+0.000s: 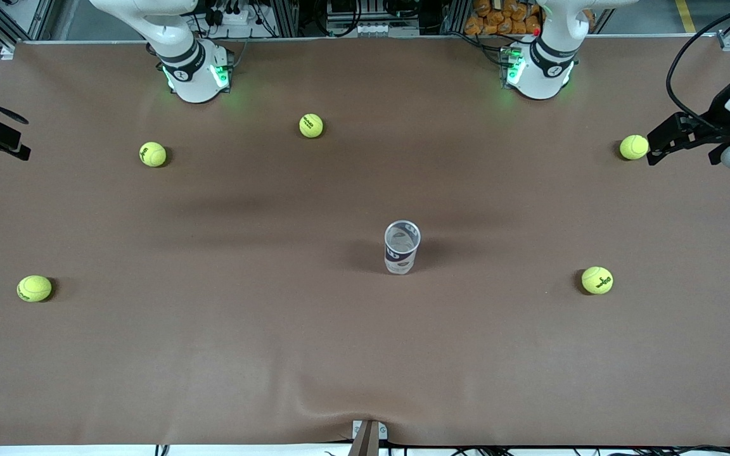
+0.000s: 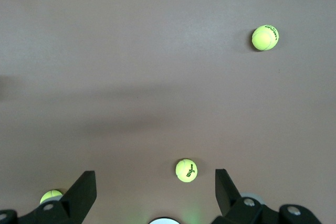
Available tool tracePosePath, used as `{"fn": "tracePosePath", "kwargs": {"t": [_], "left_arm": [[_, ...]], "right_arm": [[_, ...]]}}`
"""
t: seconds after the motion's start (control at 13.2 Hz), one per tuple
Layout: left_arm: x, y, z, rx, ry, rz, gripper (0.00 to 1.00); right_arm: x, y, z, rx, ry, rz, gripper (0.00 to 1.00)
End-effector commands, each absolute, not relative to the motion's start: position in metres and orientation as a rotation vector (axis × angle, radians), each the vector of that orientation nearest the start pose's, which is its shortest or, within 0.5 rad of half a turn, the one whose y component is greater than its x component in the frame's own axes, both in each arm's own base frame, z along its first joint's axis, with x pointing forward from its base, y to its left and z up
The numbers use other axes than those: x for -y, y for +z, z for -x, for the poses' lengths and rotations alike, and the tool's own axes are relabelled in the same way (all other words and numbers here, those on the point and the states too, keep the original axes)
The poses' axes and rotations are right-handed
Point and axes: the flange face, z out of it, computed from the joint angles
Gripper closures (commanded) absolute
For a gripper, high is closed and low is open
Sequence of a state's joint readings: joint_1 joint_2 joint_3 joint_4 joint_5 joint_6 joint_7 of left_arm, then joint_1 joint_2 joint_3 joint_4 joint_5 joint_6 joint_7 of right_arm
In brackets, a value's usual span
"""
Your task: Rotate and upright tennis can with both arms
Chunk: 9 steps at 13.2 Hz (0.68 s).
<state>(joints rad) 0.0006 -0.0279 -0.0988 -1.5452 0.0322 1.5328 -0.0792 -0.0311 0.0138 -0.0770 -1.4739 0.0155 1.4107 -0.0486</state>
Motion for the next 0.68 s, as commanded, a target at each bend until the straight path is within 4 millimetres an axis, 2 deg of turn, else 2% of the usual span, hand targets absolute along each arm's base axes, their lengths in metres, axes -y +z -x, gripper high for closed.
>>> {"fn": "tracePosePath", "kwargs": {"t": [0.0,0.15,0.38,0.6], "left_arm": [[0.052,0.649,-0.524,-0.020,-0.002,3.094,0.00],[0.044,0.655,-0.518,0.016,-0.015,3.117,0.00],[0.036,0.659,-0.521,-0.017,-0.029,3.120,0.00],[0.041,0.661,-0.521,-0.004,-0.035,3.112,0.00]], "right_arm": [[0.055,0.654,-0.536,-0.101,0.110,3.112,0.00],[0.055,0.653,-0.537,-0.101,0.112,3.112,0.00],[0.055,0.653,-0.537,-0.101,0.112,3.112,0.00],[0.055,0.654,-0.536,-0.101,0.110,3.112,0.00]]}}
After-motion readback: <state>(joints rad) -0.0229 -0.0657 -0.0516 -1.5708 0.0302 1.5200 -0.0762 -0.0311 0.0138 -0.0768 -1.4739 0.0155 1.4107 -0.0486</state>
